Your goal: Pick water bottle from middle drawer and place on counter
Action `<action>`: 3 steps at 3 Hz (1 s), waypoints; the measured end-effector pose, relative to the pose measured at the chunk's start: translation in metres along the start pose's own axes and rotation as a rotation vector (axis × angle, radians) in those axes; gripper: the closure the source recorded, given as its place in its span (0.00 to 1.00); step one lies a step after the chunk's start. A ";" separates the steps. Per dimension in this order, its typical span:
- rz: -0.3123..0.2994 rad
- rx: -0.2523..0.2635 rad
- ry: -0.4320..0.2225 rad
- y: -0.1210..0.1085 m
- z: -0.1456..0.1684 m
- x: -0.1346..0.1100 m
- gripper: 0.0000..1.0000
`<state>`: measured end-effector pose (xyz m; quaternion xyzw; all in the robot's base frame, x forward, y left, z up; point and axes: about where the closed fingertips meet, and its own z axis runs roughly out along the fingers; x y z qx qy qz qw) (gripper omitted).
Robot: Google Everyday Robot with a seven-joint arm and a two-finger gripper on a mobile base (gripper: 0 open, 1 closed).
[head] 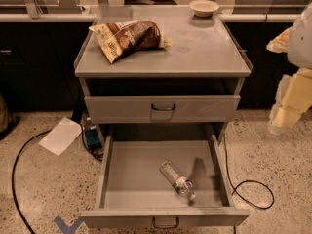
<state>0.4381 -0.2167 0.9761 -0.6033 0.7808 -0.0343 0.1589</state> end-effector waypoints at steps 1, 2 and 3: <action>0.000 0.000 0.000 0.000 0.000 0.000 0.00; 0.026 -0.024 -0.011 0.014 0.021 0.000 0.00; 0.076 -0.048 -0.027 0.037 0.065 0.002 0.00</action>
Offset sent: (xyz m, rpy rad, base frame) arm -0.0189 0.0191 -0.0717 0.0667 0.0875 -0.0480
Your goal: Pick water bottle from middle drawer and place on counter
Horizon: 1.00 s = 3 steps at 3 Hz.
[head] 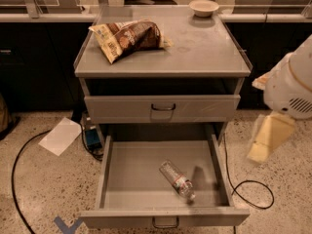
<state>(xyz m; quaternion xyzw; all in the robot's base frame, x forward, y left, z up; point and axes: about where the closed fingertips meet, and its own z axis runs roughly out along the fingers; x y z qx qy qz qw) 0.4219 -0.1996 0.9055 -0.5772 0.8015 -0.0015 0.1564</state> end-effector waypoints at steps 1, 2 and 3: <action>0.061 0.002 0.012 0.013 0.052 0.015 0.00; 0.104 -0.008 0.012 0.018 0.105 0.027 0.00; 0.133 -0.032 -0.050 0.014 0.151 0.027 0.00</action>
Offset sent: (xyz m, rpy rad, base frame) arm 0.0124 -0.0019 -0.1798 0.0392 0.0550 -0.1471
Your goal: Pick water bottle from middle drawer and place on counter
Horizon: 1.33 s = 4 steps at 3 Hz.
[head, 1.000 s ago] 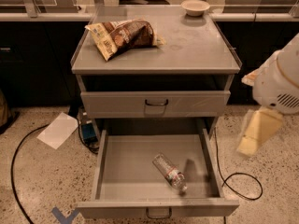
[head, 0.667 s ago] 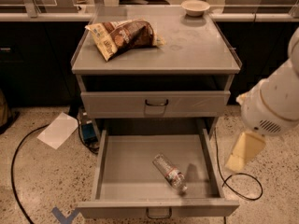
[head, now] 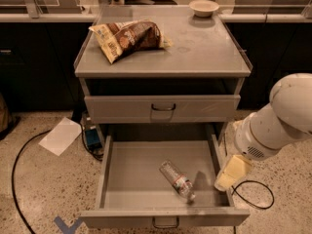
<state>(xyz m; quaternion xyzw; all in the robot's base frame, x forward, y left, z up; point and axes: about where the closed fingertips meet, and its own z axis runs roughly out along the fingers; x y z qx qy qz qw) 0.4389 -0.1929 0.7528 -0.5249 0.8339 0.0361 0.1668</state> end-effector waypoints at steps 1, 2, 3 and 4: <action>-0.002 -0.005 -0.009 0.001 0.007 -0.002 0.00; -0.010 0.000 -0.044 -0.003 0.027 -0.008 0.00; -0.009 0.009 -0.082 -0.011 0.056 -0.015 0.00; 0.052 -0.002 -0.119 -0.023 0.124 -0.016 0.00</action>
Offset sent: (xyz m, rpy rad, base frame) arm 0.0298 0.0224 -0.0459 0.0802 -0.0567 0.0233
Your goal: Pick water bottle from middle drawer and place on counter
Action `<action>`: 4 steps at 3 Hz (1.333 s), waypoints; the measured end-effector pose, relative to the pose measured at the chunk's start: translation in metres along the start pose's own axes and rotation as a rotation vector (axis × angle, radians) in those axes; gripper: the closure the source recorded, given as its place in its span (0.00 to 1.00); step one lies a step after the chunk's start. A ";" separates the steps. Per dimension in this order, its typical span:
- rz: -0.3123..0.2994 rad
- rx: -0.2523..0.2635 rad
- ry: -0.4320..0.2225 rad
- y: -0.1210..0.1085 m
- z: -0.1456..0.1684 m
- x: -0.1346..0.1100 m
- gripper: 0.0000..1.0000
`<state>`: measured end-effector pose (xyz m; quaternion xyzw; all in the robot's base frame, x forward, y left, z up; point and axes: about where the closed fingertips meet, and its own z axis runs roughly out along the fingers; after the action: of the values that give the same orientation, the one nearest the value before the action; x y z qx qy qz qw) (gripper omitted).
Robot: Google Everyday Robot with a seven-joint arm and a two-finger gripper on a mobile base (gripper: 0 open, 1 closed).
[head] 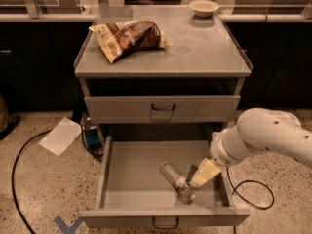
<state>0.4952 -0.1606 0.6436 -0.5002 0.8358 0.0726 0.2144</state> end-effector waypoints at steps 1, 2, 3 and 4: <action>0.001 -0.002 -0.002 0.000 0.001 0.000 0.00; 0.004 -0.017 -0.039 0.012 0.030 -0.006 0.00; -0.008 -0.040 -0.092 0.035 0.071 -0.020 0.00; -0.028 -0.054 -0.120 0.056 0.112 -0.028 0.00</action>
Offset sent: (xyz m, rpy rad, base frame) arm 0.0028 0.0570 -0.0693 0.1162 -0.0152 0.0172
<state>0.4896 -0.0733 0.5499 -0.5123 0.8121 0.1220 0.2513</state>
